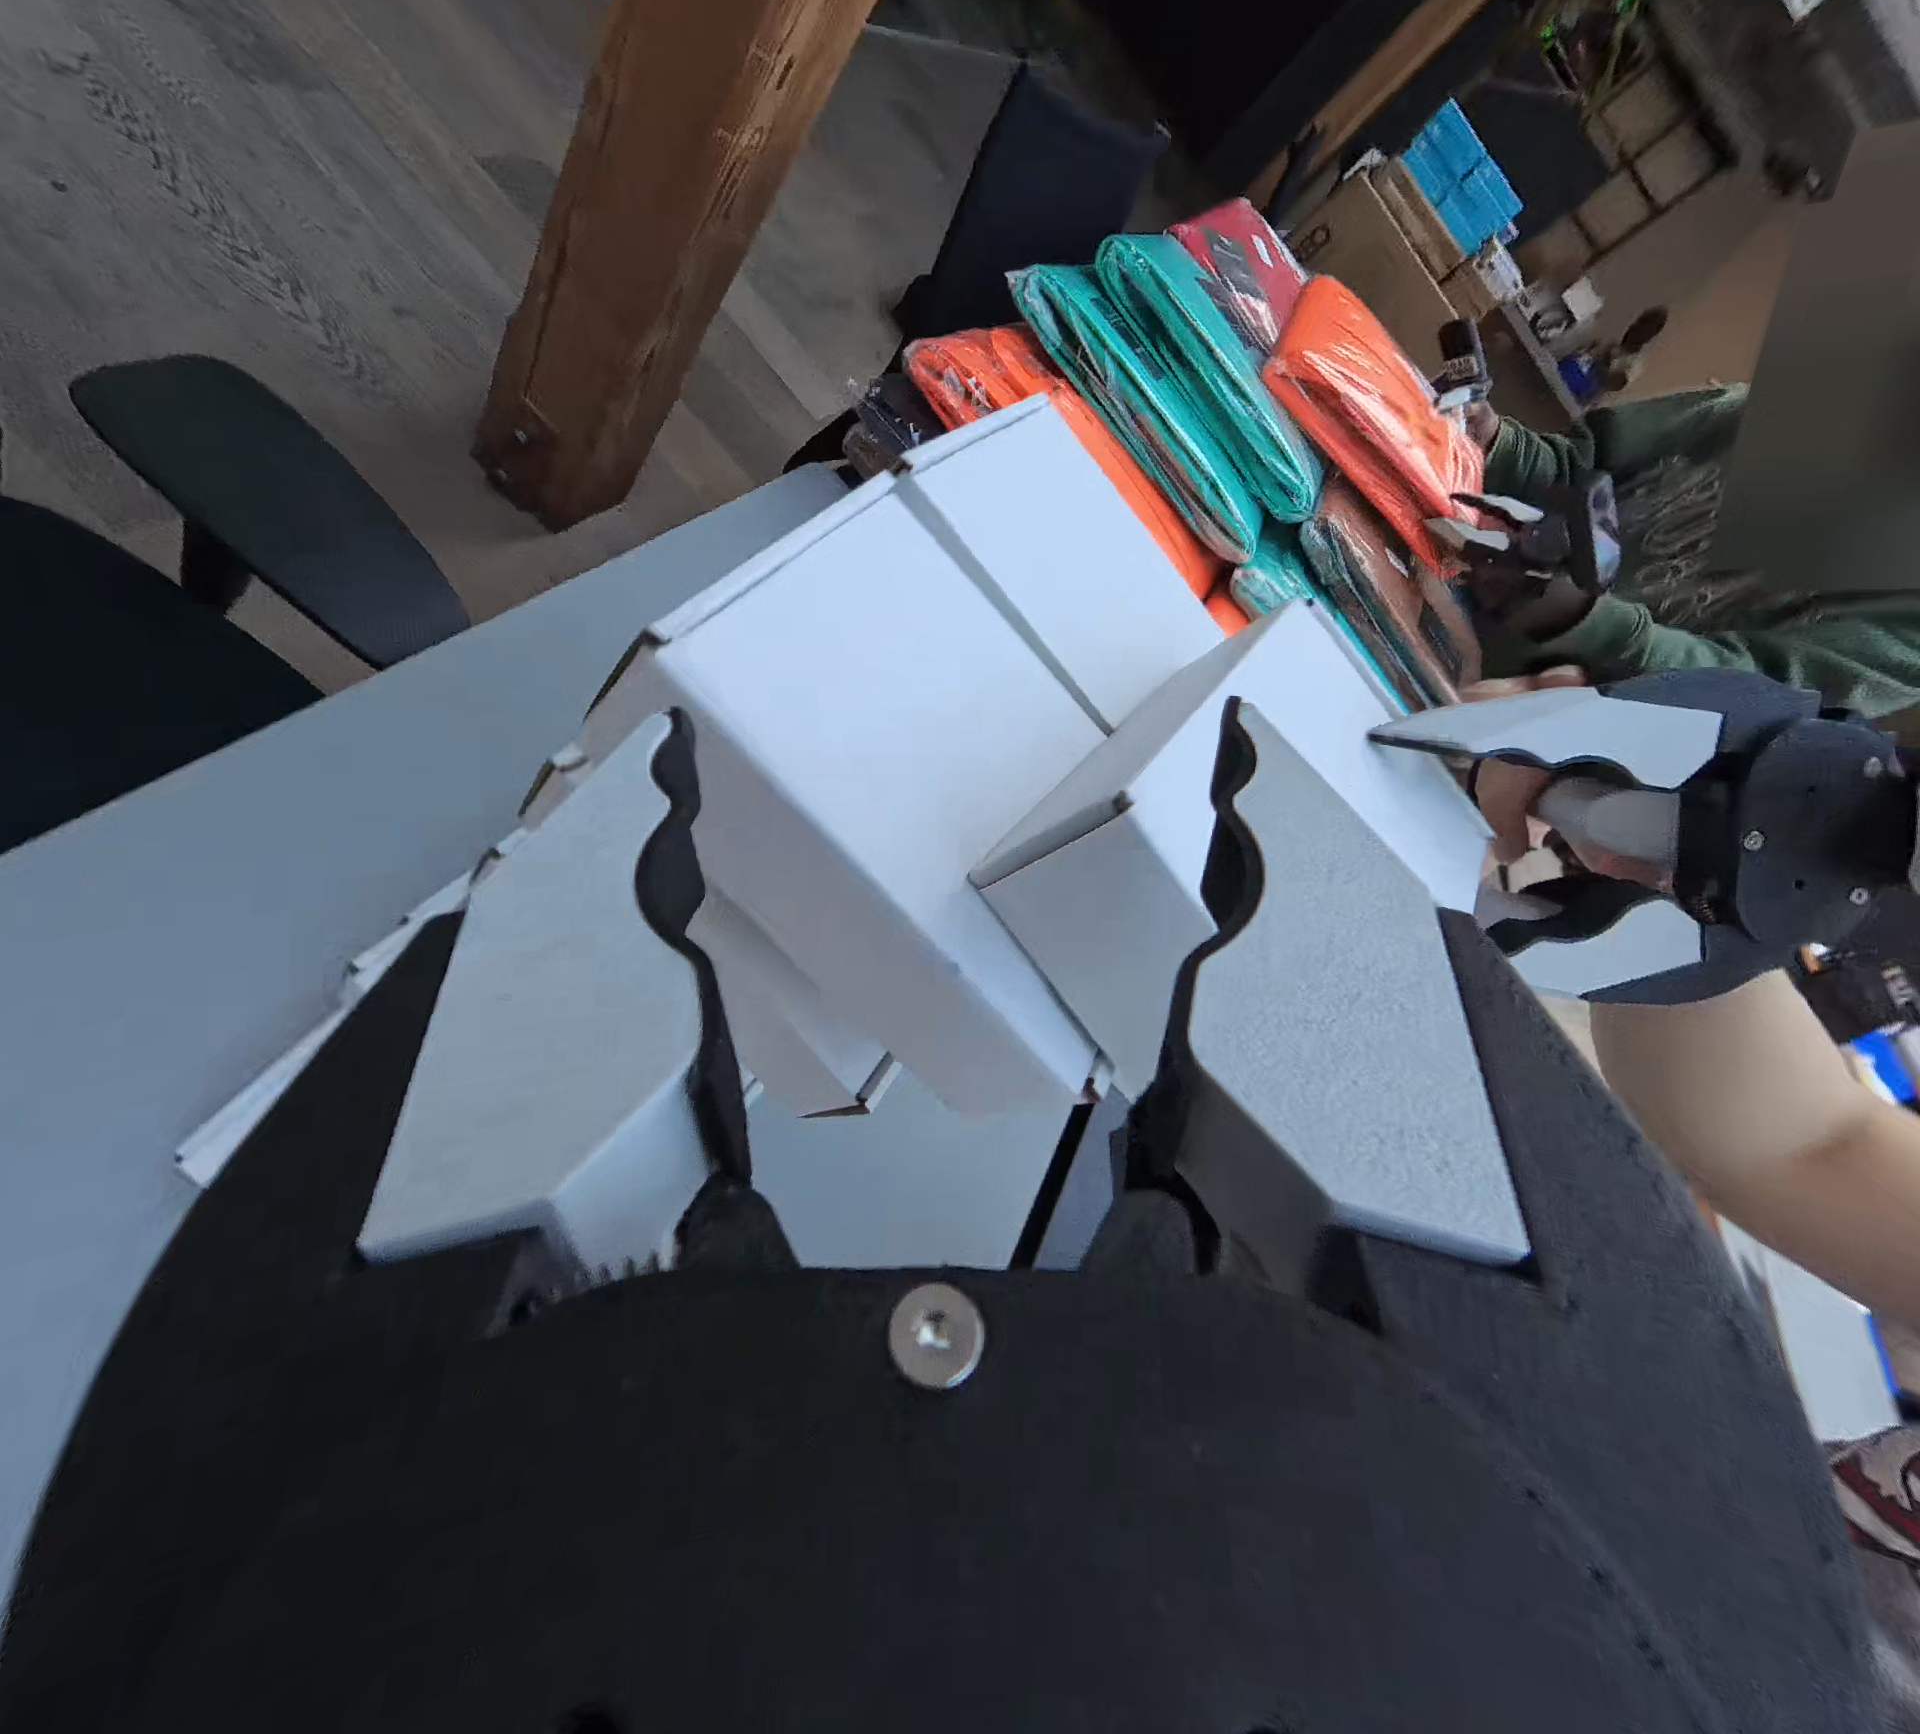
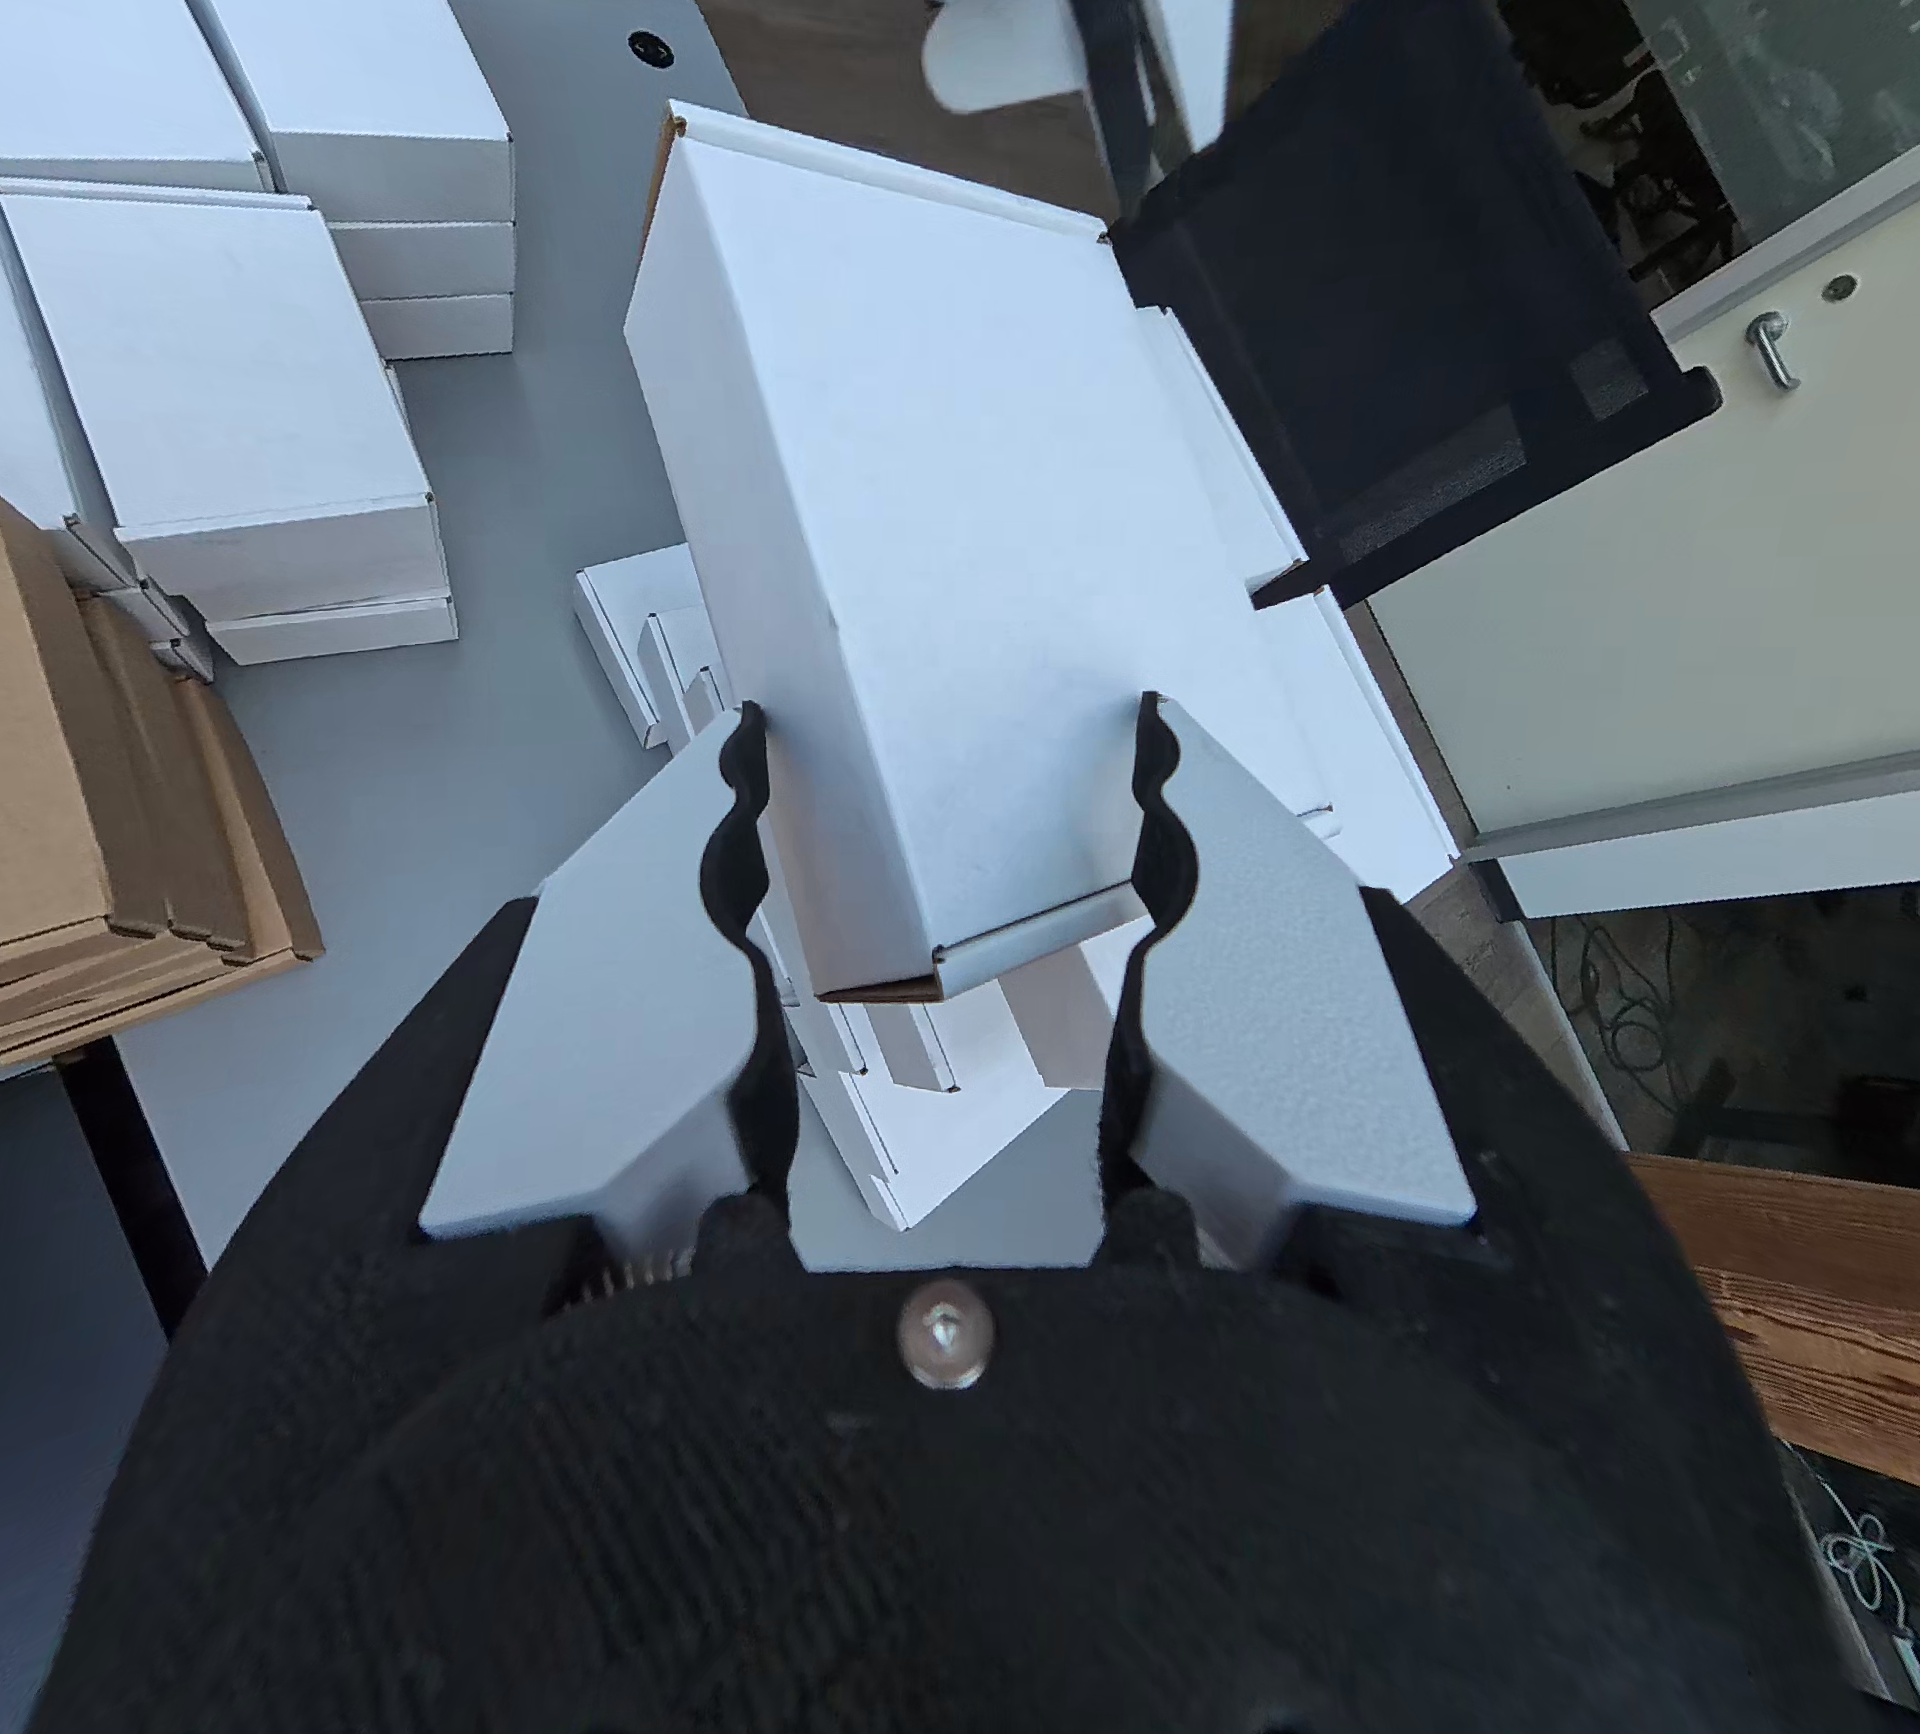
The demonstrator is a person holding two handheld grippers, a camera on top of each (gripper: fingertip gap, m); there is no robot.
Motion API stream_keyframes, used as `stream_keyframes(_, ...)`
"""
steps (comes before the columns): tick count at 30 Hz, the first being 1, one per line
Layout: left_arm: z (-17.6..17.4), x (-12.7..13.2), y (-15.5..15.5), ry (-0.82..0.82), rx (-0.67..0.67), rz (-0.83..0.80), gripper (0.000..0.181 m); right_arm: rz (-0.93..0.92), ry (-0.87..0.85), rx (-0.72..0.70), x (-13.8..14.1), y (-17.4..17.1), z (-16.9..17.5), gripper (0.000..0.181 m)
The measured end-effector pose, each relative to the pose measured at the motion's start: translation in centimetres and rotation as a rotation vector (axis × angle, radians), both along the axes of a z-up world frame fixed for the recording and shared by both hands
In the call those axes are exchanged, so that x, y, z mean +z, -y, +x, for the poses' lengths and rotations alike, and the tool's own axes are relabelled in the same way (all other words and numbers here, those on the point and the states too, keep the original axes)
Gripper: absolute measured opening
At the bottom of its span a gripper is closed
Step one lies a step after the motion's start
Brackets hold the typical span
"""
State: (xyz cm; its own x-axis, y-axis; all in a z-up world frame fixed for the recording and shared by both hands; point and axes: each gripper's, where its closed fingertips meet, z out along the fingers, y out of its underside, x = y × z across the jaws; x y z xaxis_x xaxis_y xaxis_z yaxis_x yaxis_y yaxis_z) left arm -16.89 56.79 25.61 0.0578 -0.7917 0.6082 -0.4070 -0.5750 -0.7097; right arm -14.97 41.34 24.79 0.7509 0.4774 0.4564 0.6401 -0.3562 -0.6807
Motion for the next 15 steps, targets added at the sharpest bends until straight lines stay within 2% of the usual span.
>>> stream_keyframes(2, -0.5, -2.4, 0.4, -0.017, 0.0, -0.074, 0.111, -0.004, -0.007, 0.002, 0.0, -0.1, 0.0, 0.071)
stream_keyframes(4, -0.5, -3.6, 1.6, -0.002, -0.046, -0.146, 0.118, -0.005, -0.006, 0.005, 0.0, -0.3, 0.1, 0.071)
stream_keyframes(8, 0.0, -3.1, 3.0, 0.107, -0.103, -0.221, 0.124, -0.005, -0.021, -0.002, 0.1, -0.5, 0.6, 0.071)
stream_keyframes(15, 0.1, -3.3, 3.1, 0.081, -0.126, -0.178, 0.121, -0.02, -0.022, 0.004, 0.1, -1.1, 1.4, 0.071)
